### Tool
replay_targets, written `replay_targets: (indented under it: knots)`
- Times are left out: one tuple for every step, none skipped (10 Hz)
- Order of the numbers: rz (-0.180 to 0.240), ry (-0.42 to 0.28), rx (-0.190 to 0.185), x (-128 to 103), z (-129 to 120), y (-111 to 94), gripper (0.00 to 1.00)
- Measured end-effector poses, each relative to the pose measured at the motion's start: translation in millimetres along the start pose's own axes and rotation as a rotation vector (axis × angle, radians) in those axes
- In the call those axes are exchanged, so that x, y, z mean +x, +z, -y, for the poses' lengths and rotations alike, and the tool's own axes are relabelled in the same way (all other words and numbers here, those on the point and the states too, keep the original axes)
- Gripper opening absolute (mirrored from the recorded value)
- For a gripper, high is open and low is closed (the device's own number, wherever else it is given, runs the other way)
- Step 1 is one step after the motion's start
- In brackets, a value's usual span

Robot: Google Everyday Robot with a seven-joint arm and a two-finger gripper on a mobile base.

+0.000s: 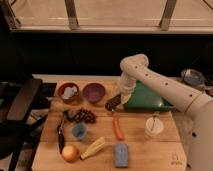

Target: Place eraser in metal cup

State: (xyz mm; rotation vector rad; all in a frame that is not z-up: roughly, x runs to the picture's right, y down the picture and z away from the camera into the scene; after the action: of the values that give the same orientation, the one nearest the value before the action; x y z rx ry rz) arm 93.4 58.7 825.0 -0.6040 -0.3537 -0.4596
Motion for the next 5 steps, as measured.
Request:
replay_targets:
  knots:
    - [-0.004,-0.002,-0.004,-1.2,0.7,2.0,0.19]
    - [-0.009,-0.004,-0.008,-1.9,1.1,3.9,0.3]
    - [-0.012,-0.001,-0.012,-0.9,-0.3,5.2,0.39]
    - [-0.017,-0.003,-0.016,-1.6,-0.3,6.7,0.52]
    - [-0.021,-0.007,-0.02,-3.2,0.4,7.8,0.59]
